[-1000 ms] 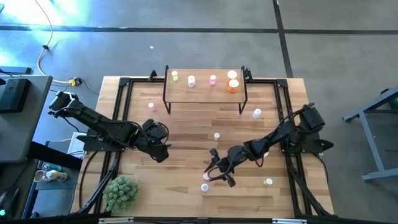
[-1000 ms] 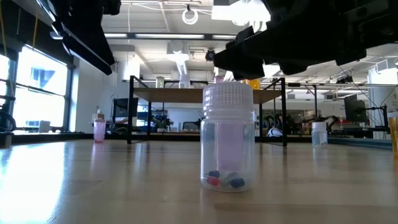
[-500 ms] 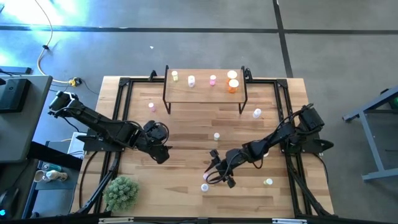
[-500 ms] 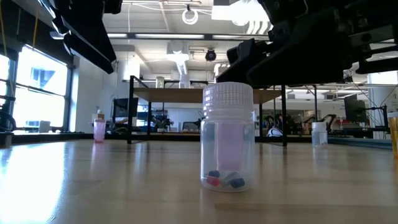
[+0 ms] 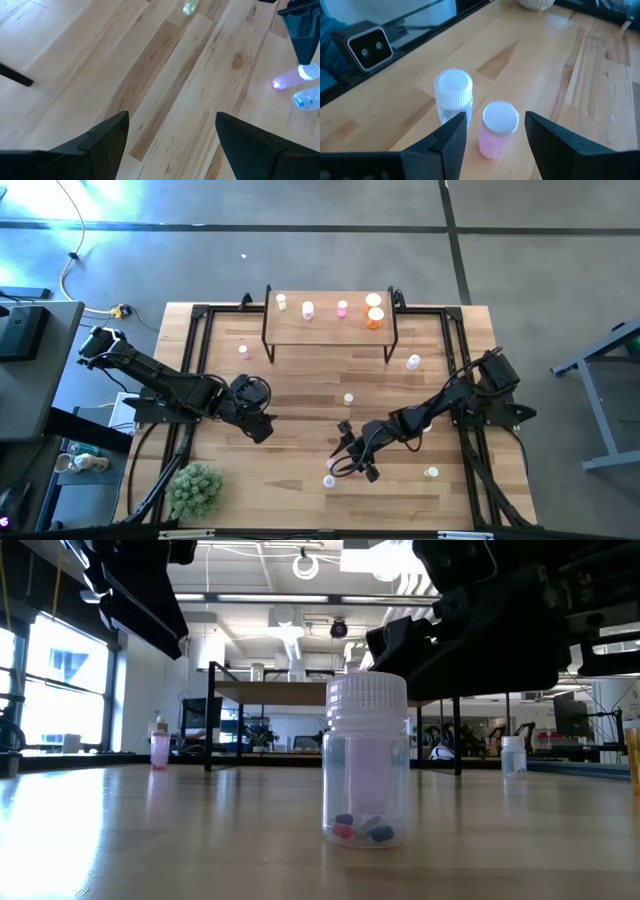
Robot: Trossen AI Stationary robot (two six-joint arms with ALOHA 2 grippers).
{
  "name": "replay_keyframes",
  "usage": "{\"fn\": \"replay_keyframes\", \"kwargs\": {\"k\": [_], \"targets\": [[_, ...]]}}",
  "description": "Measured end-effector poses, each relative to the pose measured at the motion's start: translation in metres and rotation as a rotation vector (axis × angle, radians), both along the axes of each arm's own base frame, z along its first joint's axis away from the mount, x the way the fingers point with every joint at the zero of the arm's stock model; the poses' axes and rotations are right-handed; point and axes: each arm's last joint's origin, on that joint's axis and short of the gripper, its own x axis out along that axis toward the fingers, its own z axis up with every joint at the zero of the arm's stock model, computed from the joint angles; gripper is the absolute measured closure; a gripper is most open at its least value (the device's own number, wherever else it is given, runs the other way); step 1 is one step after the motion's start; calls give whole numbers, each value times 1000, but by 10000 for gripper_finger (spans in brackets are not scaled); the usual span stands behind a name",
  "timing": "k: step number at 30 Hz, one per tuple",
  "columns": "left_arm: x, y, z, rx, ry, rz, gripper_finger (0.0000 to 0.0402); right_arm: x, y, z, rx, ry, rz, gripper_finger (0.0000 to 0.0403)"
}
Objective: Pick and place medicine bottles onto shelf by color
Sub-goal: Put the bottom pink pill bottle aligned with the other pink pill bottle on the shelf
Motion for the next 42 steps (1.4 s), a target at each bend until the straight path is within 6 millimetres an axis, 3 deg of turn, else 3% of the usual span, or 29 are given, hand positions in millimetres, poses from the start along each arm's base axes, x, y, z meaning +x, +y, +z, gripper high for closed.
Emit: {"fn": "replay_keyframes", "kwargs": {"k": [42], "targets": [[1, 0, 0, -30, -23, 40, 112, 9, 4, -22, 32, -5, -54, 213]]}}
